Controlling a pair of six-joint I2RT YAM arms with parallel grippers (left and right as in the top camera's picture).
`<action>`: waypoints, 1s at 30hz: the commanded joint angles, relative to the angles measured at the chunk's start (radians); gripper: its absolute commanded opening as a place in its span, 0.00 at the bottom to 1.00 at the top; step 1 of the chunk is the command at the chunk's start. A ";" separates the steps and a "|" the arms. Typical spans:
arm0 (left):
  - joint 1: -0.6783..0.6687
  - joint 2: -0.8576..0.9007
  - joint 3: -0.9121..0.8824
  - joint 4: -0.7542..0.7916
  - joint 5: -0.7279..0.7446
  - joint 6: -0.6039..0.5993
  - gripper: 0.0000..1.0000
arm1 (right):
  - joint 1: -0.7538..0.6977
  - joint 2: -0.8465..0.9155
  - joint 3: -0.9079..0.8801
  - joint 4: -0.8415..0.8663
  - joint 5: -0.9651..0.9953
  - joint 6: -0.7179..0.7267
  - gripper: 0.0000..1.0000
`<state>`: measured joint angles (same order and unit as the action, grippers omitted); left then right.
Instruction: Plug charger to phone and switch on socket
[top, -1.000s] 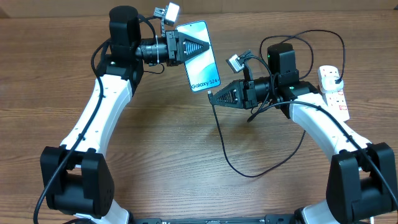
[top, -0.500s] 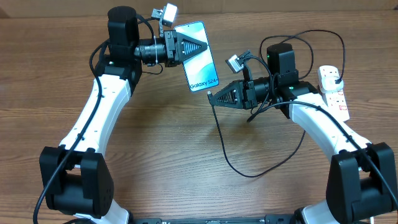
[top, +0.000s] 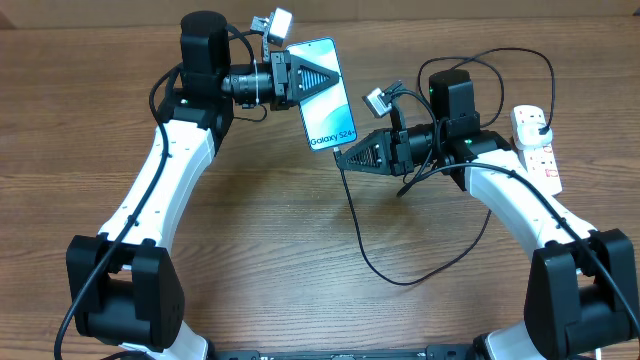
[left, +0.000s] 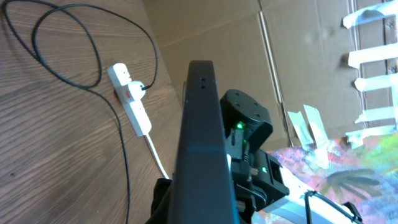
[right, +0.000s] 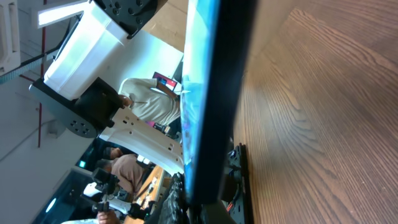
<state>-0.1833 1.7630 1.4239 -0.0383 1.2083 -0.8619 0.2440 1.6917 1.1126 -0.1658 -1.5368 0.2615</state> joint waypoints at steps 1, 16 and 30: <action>-0.008 -0.029 0.017 -0.039 0.018 0.048 0.04 | 0.003 -0.008 0.014 0.008 -0.016 0.002 0.04; 0.022 -0.029 0.017 -0.031 -0.015 -0.037 0.04 | 0.004 -0.008 0.014 0.050 0.009 0.109 0.04; 0.025 -0.029 0.017 -0.025 -0.010 -0.069 0.04 | 0.004 -0.008 0.014 0.049 0.010 0.109 0.04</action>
<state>-0.1612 1.7630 1.4239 -0.0746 1.1809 -0.9165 0.2485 1.6917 1.1126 -0.1165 -1.5288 0.3660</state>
